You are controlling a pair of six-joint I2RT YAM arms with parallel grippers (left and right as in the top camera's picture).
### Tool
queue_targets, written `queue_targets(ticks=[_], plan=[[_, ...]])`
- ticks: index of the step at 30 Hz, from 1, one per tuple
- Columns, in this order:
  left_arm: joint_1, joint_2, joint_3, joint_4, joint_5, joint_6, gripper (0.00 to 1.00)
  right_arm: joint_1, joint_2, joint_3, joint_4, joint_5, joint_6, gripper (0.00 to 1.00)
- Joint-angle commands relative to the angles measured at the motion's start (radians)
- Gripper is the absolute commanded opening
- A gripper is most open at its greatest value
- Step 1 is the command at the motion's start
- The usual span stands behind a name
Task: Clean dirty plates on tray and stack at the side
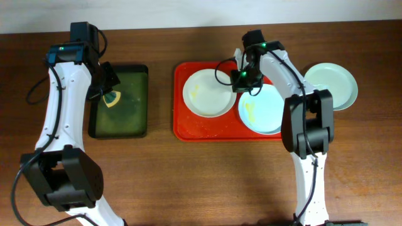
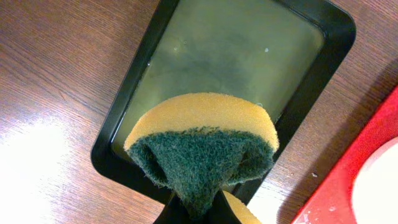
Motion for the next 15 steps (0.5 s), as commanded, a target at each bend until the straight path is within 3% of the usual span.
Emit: queue_targets(ticks=[1, 2, 3, 5, 6, 7, 8, 11, 15], plan=[[-0.001, -0.010, 0.003, 0.003, 0.010, 0.016, 0.00, 0.050, 0.009, 0.003, 0.007, 0.055, -0.021, 0.24], [-0.001, -0.010, 0.003, 0.003, 0.010, 0.016, 0.00, 0.058, 0.010, 0.003, 0.045, 0.126, -0.021, 0.40], [-0.001, -0.010, 0.003, 0.003, 0.010, 0.016, 0.00, 0.064, 0.012, 0.003, 0.078, 0.141, -0.021, 0.45], [-0.001, -0.010, 0.003, 0.003, 0.011, 0.016, 0.00, 0.068, 0.021, -0.002, 0.118, 0.141, -0.021, 0.45], [-0.001, -0.010, 0.003, 0.003, 0.011, 0.016, 0.00, 0.069, 0.021, -0.009, 0.109, 0.140, -0.016, 0.35], [-0.001, -0.010, 0.003, 0.004, 0.011, 0.016, 0.00, 0.069, 0.021, -0.011, 0.084, 0.133, -0.003, 0.17], [-0.003, -0.010, 0.003, 0.008, 0.050, 0.026, 0.00, 0.069, 0.021, -0.011, 0.052, 0.132, 0.031, 0.11], [-0.056, 0.001, 0.001, 0.049, 0.191, 0.095, 0.00, 0.073, 0.021, -0.011, -0.001, 0.054, 0.040, 0.04], [-0.211, 0.097, -0.001, 0.134, 0.191, 0.090, 0.00, 0.089, 0.021, -0.011, 0.007, 0.047, 0.149, 0.04]])
